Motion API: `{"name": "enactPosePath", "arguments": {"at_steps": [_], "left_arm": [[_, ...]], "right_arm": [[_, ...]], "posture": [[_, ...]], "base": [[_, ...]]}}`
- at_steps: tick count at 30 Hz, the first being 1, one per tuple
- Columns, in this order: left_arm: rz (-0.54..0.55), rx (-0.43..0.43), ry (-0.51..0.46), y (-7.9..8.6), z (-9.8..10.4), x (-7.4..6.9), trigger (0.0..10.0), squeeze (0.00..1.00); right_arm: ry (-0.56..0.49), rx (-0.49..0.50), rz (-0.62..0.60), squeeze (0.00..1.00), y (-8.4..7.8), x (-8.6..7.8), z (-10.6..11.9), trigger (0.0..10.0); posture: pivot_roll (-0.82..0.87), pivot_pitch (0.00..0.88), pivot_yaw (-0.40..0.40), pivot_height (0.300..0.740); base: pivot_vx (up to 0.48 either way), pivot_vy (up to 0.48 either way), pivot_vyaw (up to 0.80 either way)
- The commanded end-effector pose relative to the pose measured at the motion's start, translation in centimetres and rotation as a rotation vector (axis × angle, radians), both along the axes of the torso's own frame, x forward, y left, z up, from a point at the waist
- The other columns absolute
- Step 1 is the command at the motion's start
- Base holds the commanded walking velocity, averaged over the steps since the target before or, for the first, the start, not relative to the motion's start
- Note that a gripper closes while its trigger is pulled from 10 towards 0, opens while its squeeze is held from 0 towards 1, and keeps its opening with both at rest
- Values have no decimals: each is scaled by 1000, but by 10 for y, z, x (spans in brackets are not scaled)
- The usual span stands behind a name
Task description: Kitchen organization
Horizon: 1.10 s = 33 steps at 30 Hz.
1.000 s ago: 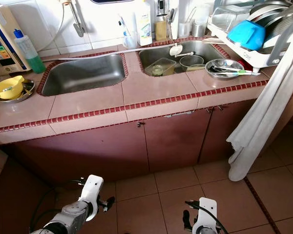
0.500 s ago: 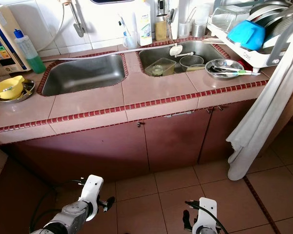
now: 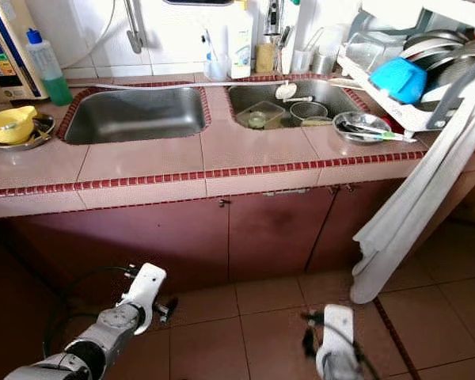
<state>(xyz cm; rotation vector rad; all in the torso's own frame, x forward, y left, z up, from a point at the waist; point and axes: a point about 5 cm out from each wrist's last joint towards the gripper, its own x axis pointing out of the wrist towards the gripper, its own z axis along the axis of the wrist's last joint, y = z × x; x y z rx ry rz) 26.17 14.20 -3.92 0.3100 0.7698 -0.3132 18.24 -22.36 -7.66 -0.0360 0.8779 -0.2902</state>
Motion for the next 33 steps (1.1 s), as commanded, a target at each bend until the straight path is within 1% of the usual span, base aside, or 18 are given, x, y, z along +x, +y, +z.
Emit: {"name": "enactPosePath", "arguments": {"at_steps": [1, 3, 4, 7, 9, 11, 13, 15, 17, 19, 21, 22, 24, 26, 27, 29, 30, 33], "left_arm": [[-15, 6, -12, -1, 2, 3, 10000, 0], [-14, -2, -21, -2, 4, 5, 10000, 0], [-24, -12, -31, -4, 7, 8, 10000, 0], [-24, -41, -38, -5, 8, 9, 10000, 0], [2, -27, -51, -3, 9, 10, 10000, 0], [-24, -10, -61, -3, 9, 11, 10000, 0], [-44, 19, -85, -2, 12, 14, 10000, 0], [-43, 4, -95, -1, 14, 16, 10000, 0], [-59, 16, -109, 0, 16, 18, 10000, 0], [-60, -29, -138, -1, 24, 25, 10000, 0], [-85, -66, -182, -9, 33, 34, 10000, 0], [-87, -70, -190, -10, 34, 35, 10000, 0], [-103, -127, -225, -19, 42, 41, 10000, 0], [-108, -209, -286, -32, 55, 50, 10000, 0], [-112, -211, -312, -35, 59, 53, 10000, 0], [-136, -245, -355, -44, 66, 55, 10000, 0], [-150, -289, -374, -51, 69, 54, 10000, 0], [-179, -325, -398, -60, 70, 51, 10000, 0]], "right_arm": [[-14, -25, -20, 0, -8, 5, 4, 10000], [-8, -40, -2, 0, -10, 5, 5, 10000], [-12, -47, 0, 0, -12, 8, 7, 10000], [-34, -48, 1, 0, -13, 15, 11, 10000], [-60, -60, 3, 0, -13, 23, 15, 10000], [-97, -73, 13, 0, -12, 31, 21, 10000], [-154, -48, 20, 0, -8, 45, 29, 10000], [-182, -47, 21, 0, -7, 50, 32, 10000], [-202, -43, 4, 0, -8, 52, 35, 10000], [-246, -34, -48, 0, -10, 56, 39, 10000], [-288, -17, -86, 0, -13, 56, 42, 10000], [-292, -16, -89, 0, -14, 56, 42, 10000], [-320, -11, -102, 0, -16, 55, 43, 10000], [-368, -23, -87, 0, -18, 53, 46, 10000], [-384, -34, -70, 0, -18, 54, 48, 10000], [-429, -50, -44, 0, -19, 56, 55, 10000], [-461, -59, -33, 0, -22, 58, 60, 10000], [-505, -63, -26, 0, -28, 57, 69, 10000]], "posture": [[6, 0, 27, 740], [8, 0, 18, 740], [10, 0, 14, 740], [11, 0, 11, 740], [16, 0, 5, 740], [31, 0, -2, 740], [69, 0, -4, 740], [69, 0, -4, 740], [76, 0, 0, 740], [55, 0, 20, 740], [45, 0, 32, 740], [42, 0, 34, 740], [38, 0, 35, 740], [35, 0, 26, 740], [35, 0, 22, 740], [32, 0, 11, 740], [30, 0, 4, 740], [32, 0, -3, 740]], "base": [[0, 0, 0], [0, 0, 0], [0, 0, 0], [0, 0, 0], [0, 0, 0], [0, 0, 0], [0, 0, 0], [0, 0, 0], [0, 0, 0], [0, 0, 0], [0, 0, 0], [0, 0, 0], [0, 0, 0], [0, 0, 0], [0, 0, 0], [0, 0, 0], [0, 0, 0], [0, 0, 0]]}}
